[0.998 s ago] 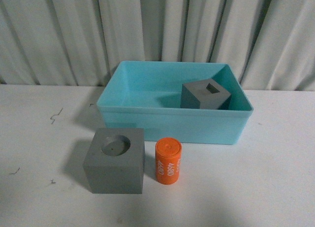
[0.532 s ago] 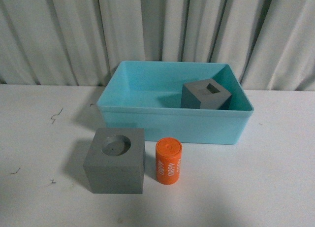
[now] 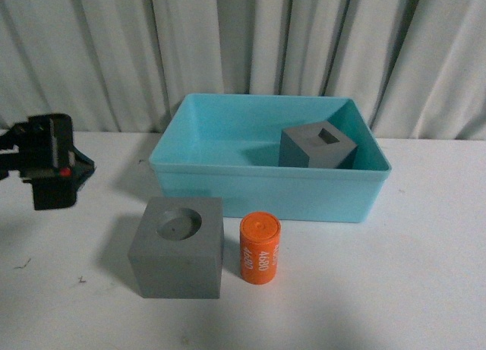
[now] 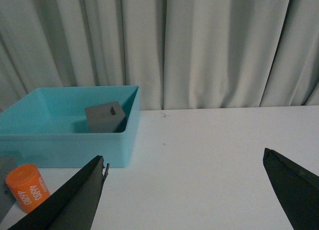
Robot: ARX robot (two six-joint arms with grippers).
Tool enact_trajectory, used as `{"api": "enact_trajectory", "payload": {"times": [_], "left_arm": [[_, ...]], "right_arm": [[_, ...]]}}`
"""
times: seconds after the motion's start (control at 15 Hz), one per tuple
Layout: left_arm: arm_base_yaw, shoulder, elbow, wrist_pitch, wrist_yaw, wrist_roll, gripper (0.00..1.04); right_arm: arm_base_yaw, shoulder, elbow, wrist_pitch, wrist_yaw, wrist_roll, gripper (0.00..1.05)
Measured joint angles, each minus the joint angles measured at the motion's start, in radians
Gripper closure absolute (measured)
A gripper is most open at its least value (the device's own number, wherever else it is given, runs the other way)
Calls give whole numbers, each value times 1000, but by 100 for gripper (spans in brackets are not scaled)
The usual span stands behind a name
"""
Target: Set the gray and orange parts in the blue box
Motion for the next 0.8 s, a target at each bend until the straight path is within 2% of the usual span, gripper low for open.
{"api": "enact_trajectory", "payload": {"times": [0.33,0.53,0.8], "left_arm": [[-61,183,0,121,-43,36,7],[-138,266,29,175,-77,35,7],[-159,294,43,188,-88,35,7]], "right_arm": [[0,0,0,0,0,0,6],[0,0,0,0,0,0,6],[0,0,0,0,0,0,6]]}}
